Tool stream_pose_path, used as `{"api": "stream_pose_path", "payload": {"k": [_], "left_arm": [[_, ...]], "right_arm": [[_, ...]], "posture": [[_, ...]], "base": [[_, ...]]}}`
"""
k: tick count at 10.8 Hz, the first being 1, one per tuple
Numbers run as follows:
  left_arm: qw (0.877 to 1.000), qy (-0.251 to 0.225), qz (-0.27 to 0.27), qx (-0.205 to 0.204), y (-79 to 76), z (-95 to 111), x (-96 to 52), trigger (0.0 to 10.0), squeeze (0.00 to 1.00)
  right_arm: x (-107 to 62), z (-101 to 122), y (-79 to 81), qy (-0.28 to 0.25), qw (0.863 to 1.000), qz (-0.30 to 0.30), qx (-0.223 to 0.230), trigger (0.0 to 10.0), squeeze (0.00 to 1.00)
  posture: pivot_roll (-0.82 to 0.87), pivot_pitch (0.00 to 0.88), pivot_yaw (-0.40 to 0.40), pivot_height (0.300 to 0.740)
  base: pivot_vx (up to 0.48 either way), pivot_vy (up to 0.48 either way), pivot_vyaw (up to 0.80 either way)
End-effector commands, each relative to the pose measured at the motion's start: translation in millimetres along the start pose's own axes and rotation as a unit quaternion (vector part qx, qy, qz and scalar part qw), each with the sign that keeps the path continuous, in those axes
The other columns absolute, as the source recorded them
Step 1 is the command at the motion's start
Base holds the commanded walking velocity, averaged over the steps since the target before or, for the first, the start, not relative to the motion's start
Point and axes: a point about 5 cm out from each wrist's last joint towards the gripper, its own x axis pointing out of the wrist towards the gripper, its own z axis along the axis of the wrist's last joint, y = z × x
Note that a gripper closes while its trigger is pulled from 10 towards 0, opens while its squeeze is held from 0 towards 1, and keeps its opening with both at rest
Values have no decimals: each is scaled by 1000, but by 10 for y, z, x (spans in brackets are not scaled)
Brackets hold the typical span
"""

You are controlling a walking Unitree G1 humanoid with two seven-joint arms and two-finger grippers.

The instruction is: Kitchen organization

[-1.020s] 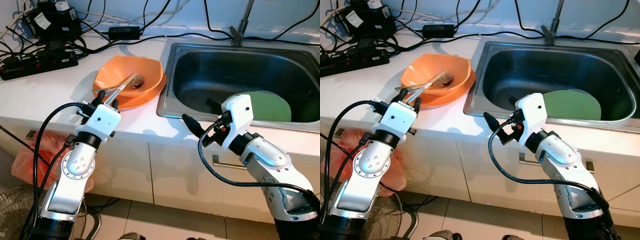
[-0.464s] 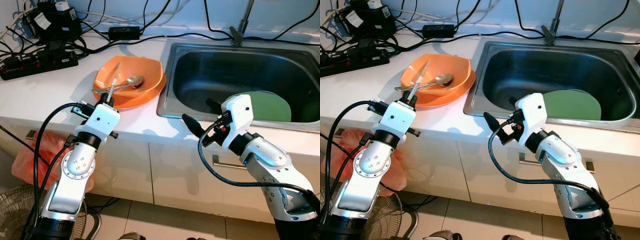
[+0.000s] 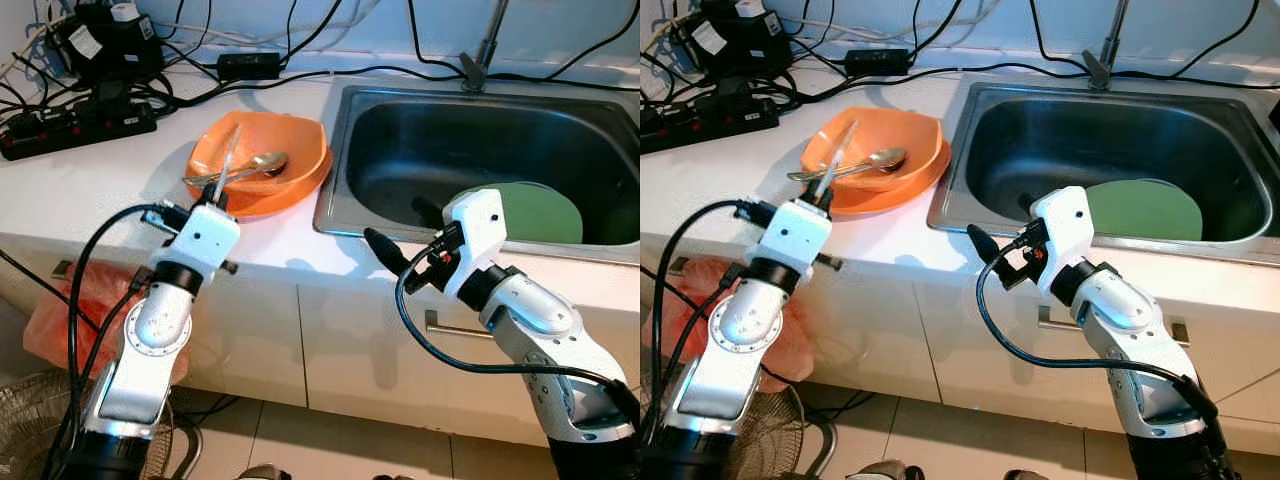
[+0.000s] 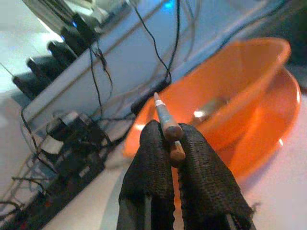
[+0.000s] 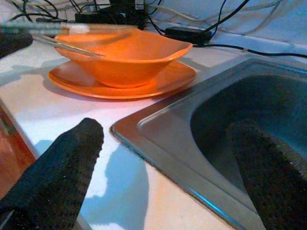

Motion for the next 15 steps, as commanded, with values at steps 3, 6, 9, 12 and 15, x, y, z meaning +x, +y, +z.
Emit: {"api": "stream_pose_path", "payload": {"k": [3, 6, 9, 12, 15], "left_arm": [[998, -52, 29, -7, 114, 183, 118, 0, 0], [987, -117, 14, -112, 60, 536, 339, 0, 0], [924, -110, -53, -362, -181, 724, 708, 0, 0], [845, -90, -139, -508, -343, 809, 866, 0, 0], [728, -19, -259, -635, -629, 739, 708, 0, 0]], "right_arm": [[-5, 9, 21, -6, 1000, -1, -4, 10000, 0], [38, 24, -2, -22, 999, -18, 29, 10000, 0], [140, 82, -101, -63, 988, -77, 120, 10000, 0], [148, 174, -287, -119, 957, -133, 229, 10000, 0], [258, 287, -348, -175, 916, -125, 338, 10000, 0]], "posture": [[48, 77, 61, 740], [52, 68, 62, 740], [53, 61, 61, 740], [25, 57, 80, 740], [38, 62, 77, 740]], "base": [[0, 0, 0], [0, 0, 0], [0, 0, 0], [0, 0, 0], [0, 0, 0]]}}
